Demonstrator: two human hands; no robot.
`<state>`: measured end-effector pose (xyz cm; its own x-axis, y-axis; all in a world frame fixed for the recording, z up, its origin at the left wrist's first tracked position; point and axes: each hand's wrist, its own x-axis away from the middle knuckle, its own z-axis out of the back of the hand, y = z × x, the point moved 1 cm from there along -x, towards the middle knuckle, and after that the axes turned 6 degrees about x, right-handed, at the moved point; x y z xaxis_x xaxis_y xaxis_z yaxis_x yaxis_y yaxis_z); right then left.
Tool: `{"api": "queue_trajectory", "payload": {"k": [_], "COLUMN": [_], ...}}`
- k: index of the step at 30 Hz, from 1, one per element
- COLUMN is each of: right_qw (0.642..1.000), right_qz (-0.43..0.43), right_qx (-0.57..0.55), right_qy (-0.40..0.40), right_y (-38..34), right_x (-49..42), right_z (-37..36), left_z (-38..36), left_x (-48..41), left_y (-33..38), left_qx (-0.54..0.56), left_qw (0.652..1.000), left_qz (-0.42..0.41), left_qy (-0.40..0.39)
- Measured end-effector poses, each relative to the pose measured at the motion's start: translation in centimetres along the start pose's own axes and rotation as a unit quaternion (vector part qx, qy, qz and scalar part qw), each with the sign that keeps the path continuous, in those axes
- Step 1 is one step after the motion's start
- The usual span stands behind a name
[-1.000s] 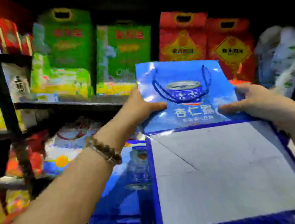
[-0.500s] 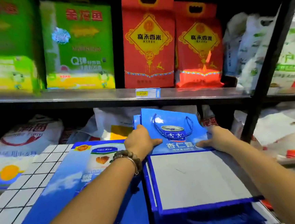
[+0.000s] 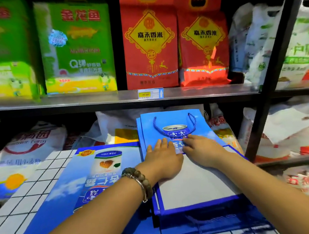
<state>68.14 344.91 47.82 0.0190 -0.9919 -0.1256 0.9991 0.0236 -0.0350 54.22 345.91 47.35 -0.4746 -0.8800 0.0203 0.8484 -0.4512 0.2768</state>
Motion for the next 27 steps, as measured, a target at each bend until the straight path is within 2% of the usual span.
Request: {"api": "queue_trajectory", "payload": {"k": [7, 11, 13, 14, 15, 16, 18, 19, 21, 23, 24, 27], "right_qw": [0.985, 0.978, 0.981, 0.986, 0.992, 0.993, 0.970, 0.956, 0.946, 0.948, 0.952, 0.956], "right_qz": [-0.019, -0.023, -0.025, -0.022, -0.014, 0.010, 0.086, 0.114, 0.138, 0.172, 0.201, 0.284], "right_qx": [0.060, 0.065, 0.077, 0.087, 0.098, 0.116, 0.155, 0.149, 0.108, 0.056, 0.031, -0.019], "right_qy": [-0.162, -0.197, -0.179, -0.143, -0.081, 0.008, 0.169, 0.224, 0.273, 0.263, 0.230, 0.064], "right_y": [-0.6, -0.7, -0.9, -1.1, -1.2, -1.4, -2.3, -3.1, -5.4, -8.6, -10.3, -14.7], "right_x": [0.0, -0.3, 0.0, 0.2, 0.4, 0.7, 1.2, 1.7, 3.0, 4.9, 6.1, 10.3], "right_z": [-2.4, -2.2, -2.1, -1.9, -1.7, -1.2, -0.1, 0.6, 2.1, 3.1, 3.2, 2.3], "left_z": [-1.8, -1.6, -0.5, 0.3, 1.0, 1.6, 2.2, 2.5, 2.5, 2.0, 1.8, 1.1], "left_x": [-0.3, -0.5, 0.8, 2.0, 3.3, 5.0, 8.1, 9.5, 13.1, 16.5, 17.7, 20.3], "left_y": [-0.8, -0.9, -0.7, -0.9, -1.3, -2.3, -4.5, -5.5, -8.4, -10.9, -11.8, -12.9], "left_qx": [0.023, 0.055, 0.204, 0.316, 0.395, 0.412, 0.306, 0.247, 0.163, 0.082, 0.046, 0.027], "left_qw": [0.996, 0.991, 0.974, 0.944, 0.915, 0.908, 0.947, 0.965, 0.984, 0.995, 0.997, 0.995], "left_qz": [0.027, 0.047, 0.033, 0.023, 0.015, -0.019, -0.082, -0.077, -0.035, 0.013, 0.035, 0.056], "left_qy": [-0.082, -0.112, -0.096, -0.087, -0.081, -0.069, -0.056, -0.049, -0.058, -0.054, -0.059, -0.072]}}
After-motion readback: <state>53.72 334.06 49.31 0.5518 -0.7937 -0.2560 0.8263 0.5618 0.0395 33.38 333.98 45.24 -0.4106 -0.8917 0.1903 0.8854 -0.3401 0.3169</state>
